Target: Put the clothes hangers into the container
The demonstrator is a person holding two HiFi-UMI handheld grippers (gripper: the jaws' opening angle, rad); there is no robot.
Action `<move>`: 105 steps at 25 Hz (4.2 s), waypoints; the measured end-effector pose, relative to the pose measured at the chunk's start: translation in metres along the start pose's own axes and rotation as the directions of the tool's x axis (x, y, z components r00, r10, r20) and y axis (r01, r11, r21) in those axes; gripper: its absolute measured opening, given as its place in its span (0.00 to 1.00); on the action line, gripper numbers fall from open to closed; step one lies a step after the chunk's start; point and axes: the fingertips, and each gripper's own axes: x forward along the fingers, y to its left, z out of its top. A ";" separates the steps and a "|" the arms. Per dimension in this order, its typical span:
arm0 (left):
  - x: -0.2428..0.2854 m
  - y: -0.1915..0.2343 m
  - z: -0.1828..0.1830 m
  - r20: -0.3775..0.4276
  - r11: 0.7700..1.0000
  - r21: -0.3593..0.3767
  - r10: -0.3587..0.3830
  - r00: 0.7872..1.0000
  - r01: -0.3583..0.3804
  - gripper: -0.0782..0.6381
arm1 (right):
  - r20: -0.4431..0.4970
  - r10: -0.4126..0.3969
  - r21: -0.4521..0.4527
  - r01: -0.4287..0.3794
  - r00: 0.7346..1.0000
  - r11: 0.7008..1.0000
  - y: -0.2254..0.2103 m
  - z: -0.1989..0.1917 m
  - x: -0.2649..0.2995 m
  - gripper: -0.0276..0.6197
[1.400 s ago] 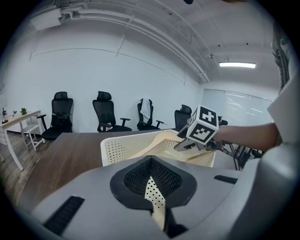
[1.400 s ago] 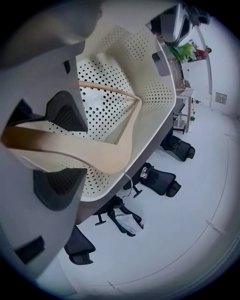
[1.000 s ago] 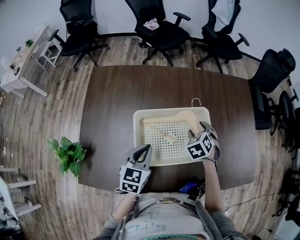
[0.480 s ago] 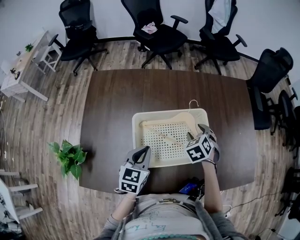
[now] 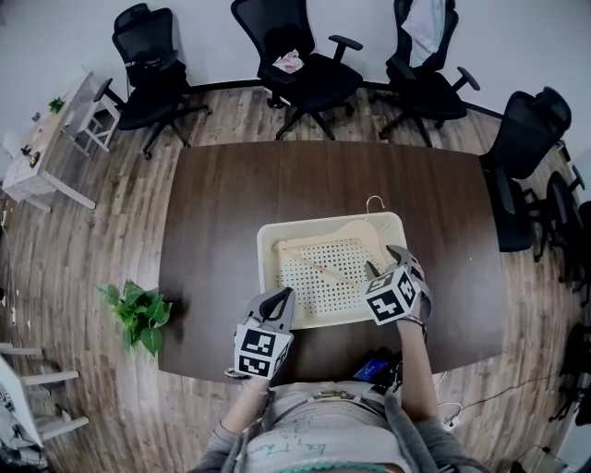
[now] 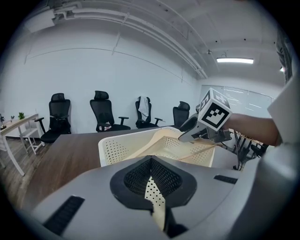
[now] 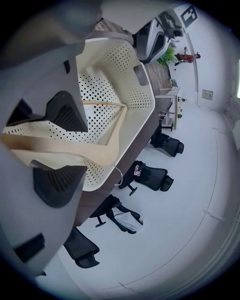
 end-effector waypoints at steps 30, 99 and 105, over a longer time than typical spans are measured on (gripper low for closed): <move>0.002 -0.003 -0.003 -0.019 0.999 0.033 0.003 1.000 -0.002 0.12 | 0.008 0.050 0.018 -0.050 0.999 0.999 0.021 -0.018 -0.017 0.10; -0.025 -0.083 0.085 0.218 0.998 0.024 -0.059 0.974 0.056 0.12 | 0.434 0.212 0.103 -0.282 0.876 0.954 0.089 0.046 -0.114 0.09; -0.034 -0.090 0.108 0.269 0.998 0.033 -0.068 0.961 0.061 0.12 | 0.514 0.181 0.121 -0.280 0.838 0.952 0.076 0.062 -0.138 0.09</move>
